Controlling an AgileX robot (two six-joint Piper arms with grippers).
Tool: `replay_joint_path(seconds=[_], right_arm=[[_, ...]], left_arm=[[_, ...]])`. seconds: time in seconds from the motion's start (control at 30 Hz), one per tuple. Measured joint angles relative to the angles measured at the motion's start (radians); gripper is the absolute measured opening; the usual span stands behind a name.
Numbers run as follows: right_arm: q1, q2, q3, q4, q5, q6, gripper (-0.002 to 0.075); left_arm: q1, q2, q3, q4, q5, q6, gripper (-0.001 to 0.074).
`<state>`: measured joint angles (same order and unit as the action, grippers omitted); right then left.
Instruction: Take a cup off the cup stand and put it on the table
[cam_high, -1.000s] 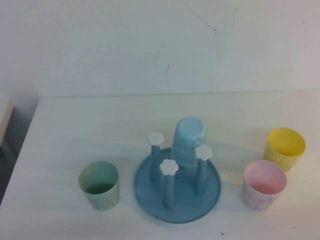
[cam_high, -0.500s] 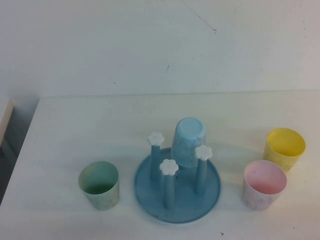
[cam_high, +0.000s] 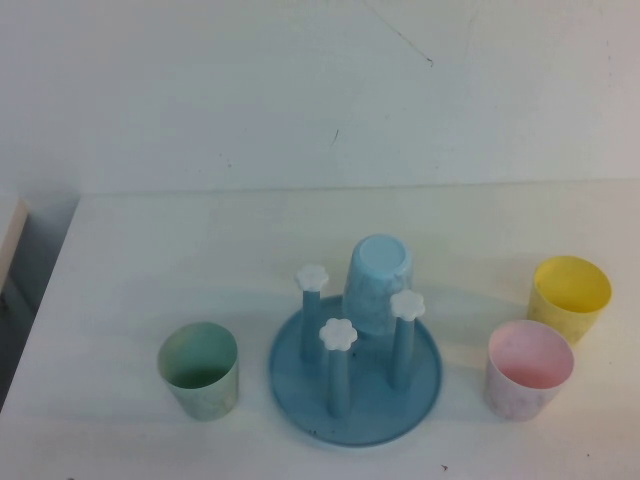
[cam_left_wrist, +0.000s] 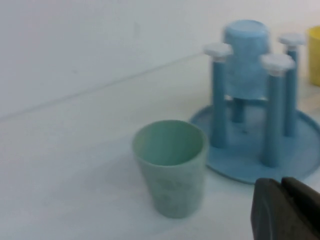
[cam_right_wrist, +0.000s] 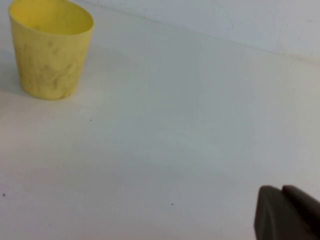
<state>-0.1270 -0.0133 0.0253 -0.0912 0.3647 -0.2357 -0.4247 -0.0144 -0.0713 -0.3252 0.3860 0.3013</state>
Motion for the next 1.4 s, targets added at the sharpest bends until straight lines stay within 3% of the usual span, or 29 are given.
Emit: replay_joint_path(seconds=[0.17,0.43,0.57,1.13,1.4], right_arm=[[0.000,0.000,0.000,-0.002,0.000,0.002,-0.0001],[0.000,0.000,0.000,-0.002,0.000,0.002,-0.0001],[0.000,0.000,0.000,-0.002,0.000,0.002,-0.0001],[0.000,0.000,0.000,-0.002,0.001,0.003,-0.0001],[0.000,0.000,0.000,-0.002,0.001,0.003,-0.0001]], left_arm=[[0.176,0.000,0.092,0.051,-0.216,-0.103,-0.0002],[0.473,0.000,0.098,0.110,-0.084,-0.226,-0.0002],[0.563,0.000,0.098,0.112,-0.068,-0.226,-0.0002],[0.590,0.000,0.098,0.139,-0.065,-0.222,-0.0002],[0.537,0.000,0.098,0.139,-0.065,-0.222,-0.0002]])
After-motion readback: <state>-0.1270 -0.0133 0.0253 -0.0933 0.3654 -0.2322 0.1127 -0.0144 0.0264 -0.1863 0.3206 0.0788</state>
